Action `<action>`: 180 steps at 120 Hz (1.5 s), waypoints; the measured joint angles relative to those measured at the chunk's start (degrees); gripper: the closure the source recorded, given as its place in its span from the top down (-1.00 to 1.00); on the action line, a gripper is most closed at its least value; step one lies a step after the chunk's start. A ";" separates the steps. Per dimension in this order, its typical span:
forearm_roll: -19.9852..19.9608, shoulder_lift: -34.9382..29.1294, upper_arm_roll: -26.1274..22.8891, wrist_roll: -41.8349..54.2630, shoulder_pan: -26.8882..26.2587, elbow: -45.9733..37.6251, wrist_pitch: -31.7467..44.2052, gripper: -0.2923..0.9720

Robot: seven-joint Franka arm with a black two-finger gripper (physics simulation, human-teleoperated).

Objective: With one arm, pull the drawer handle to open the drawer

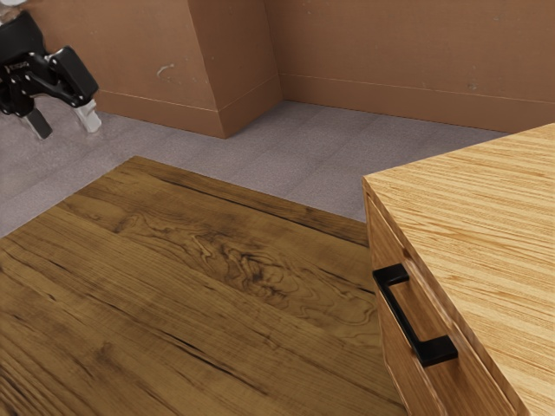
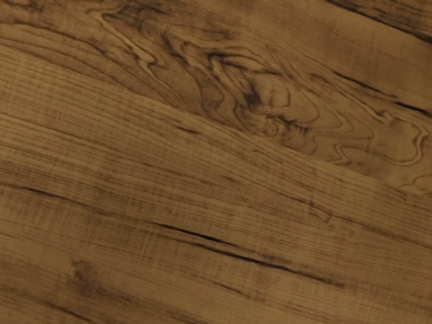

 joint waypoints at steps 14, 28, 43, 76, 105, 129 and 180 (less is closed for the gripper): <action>-0.40 0.88 -0.82 0.17 -5.87 0.65 3.89 0.50; 0.22 1.68 -2.55 -0.17 -9.68 0.36 6.07 0.50; 5.77 -1.17 -8.04 1.98 -11.10 -0.46 6.05 0.50; 12.87 -13.40 -16.35 19.61 -16.83 -23.35 12.89 0.50; 15.26 -16.56 -22.94 40.06 -16.73 -36.81 33.00 0.50; 15.20 -19.41 -25.80 54.06 -16.90 -38.13 32.62 0.50; 15.23 -20.93 -32.48 74.85 -17.14 -44.51 46.07 0.50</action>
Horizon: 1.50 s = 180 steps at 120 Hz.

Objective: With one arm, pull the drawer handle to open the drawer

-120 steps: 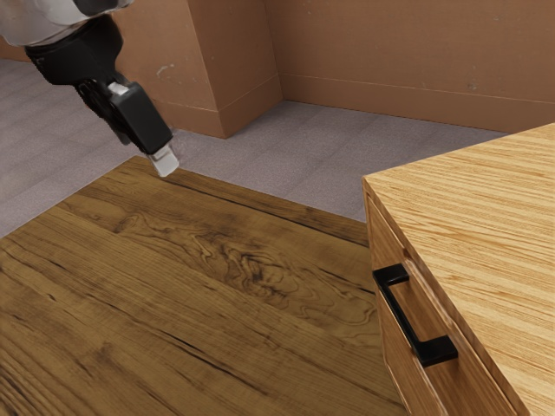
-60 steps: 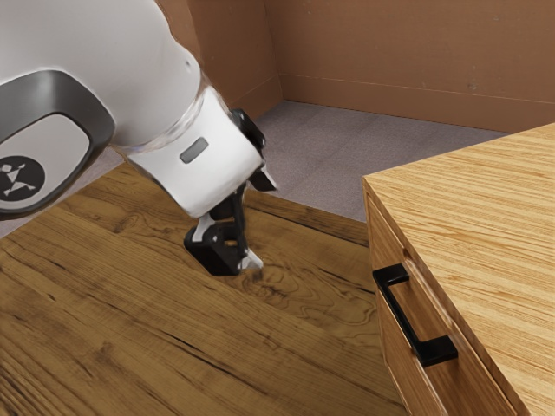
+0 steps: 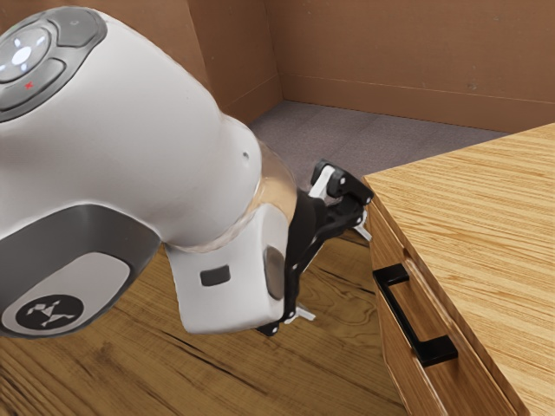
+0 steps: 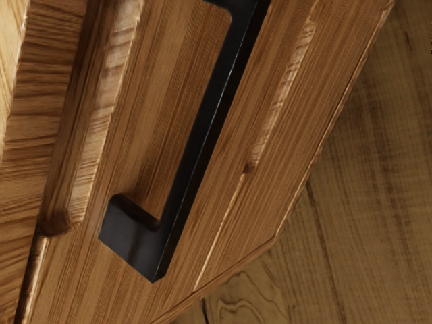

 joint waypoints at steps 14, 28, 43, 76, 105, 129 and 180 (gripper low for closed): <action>-0.19 -0.07 -1.06 3.37 -0.77 -0.52 1.02 0.50; -0.42 -0.73 -1.23 6.15 -0.91 -0.85 0.04 0.50; -0.55 -0.67 -1.25 8.53 -1.35 -1.20 -1.54 0.50; -0.67 0.91 -1.59 12.11 -1.41 -3.11 -0.51 0.50; -0.64 2.14 -1.45 14.02 -0.77 -4.39 3.16 0.50; -0.60 2.55 -1.17 14.95 -0.21 -5.78 5.95 0.50; -0.71 1.09 -1.25 15.56 -1.57 -7.40 4.49 0.49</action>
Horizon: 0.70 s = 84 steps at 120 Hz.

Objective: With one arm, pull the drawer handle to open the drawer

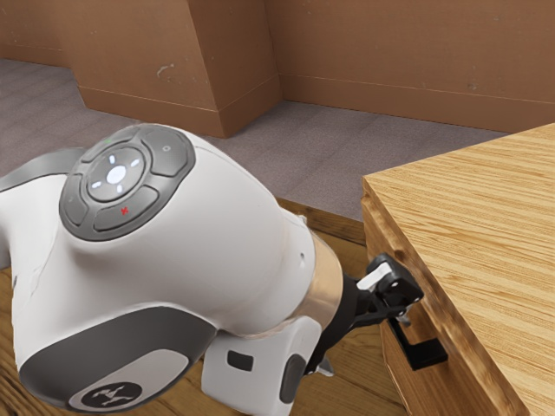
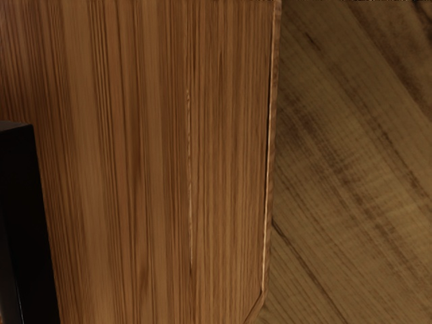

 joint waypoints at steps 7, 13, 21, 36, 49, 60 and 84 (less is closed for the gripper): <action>0.01 -0.66 0.00 0.03 -0.07 -0.01 -0.57 0.49; 0.02 -1.23 0.00 0.06 -0.17 -0.02 -1.14 0.50; -0.17 -1.74 -0.01 0.10 -0.36 -0.01 -1.97 0.46; -0.49 -1.94 0.00 0.15 -0.68 -0.43 -2.99 0.50; -0.60 -2.48 0.00 0.19 -0.95 -0.68 -3.64 0.47; -0.67 -3.41 0.01 0.21 -1.30 -1.29 -4.11 0.45; -0.85 -5.57 0.13 0.26 -1.41 -2.40 -5.04 0.45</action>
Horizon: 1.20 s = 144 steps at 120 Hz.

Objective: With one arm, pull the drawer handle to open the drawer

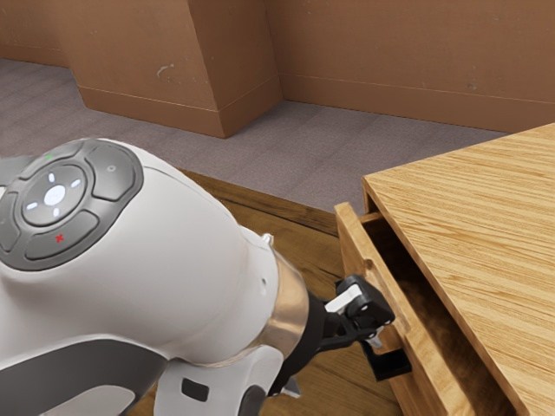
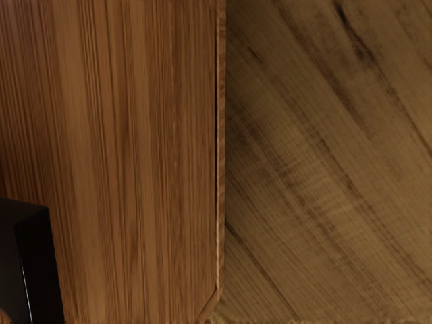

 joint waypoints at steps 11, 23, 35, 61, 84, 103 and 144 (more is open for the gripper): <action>-0.18 -1.28 0.57 0.02 0.06 -0.40 -0.36 0.40; -0.27 -2.42 0.93 0.04 0.08 -1.06 -0.64 0.44; -0.50 -2.55 0.93 0.05 0.09 -1.78 -0.55 0.49; -1.69 -4.10 0.84 0.03 0.15 -4.80 -0.13 0.58; -2.75 -7.61 0.90 0.02 0.34 -7.15 -0.16 0.46; -3.31 -10.68 0.89 0.02 0.30 -8.26 -0.60 0.29; -4.90 -17.42 1.07 0.06 0.47 -12.55 -3.07 0.53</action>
